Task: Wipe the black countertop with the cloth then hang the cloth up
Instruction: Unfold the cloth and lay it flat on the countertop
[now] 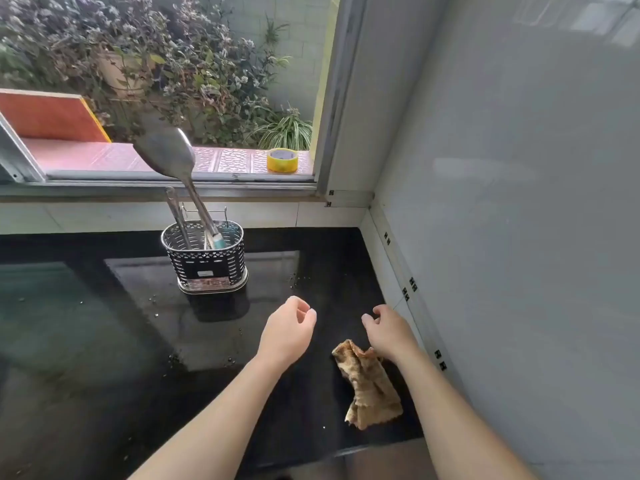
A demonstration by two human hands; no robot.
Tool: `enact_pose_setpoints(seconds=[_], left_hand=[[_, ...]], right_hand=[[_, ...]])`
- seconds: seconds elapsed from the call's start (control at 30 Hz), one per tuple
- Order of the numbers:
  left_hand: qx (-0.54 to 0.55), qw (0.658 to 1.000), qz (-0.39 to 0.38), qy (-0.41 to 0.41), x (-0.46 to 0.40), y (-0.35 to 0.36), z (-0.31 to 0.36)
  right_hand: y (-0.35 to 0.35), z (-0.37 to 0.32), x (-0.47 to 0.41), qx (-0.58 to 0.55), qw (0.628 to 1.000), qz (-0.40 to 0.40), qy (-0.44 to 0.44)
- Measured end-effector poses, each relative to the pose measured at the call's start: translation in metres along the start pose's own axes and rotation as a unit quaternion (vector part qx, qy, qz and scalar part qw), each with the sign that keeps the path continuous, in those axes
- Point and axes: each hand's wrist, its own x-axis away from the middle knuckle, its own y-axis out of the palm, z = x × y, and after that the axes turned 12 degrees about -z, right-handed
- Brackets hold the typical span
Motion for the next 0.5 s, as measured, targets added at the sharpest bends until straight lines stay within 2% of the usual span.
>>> enact_pose_setpoints(seconds=[0.1,0.27,0.5], left_hand=[[-0.035,0.999,-0.023,-0.018,-0.001,0.013,-0.002],[-0.067,0.996,-0.054,-0.022,0.001,0.029,-0.002],[-0.103,0.991,-0.086,-0.03,-0.001,0.04,-0.005]], right_hand=[[0.001,0.015,-0.002,0.079,0.996,-0.028,0.016],[0.009,0.04,-0.003,0.149,0.984,-0.087,0.032],[0.015,0.056,-0.012,0.177,0.981,-0.073,-0.004]])
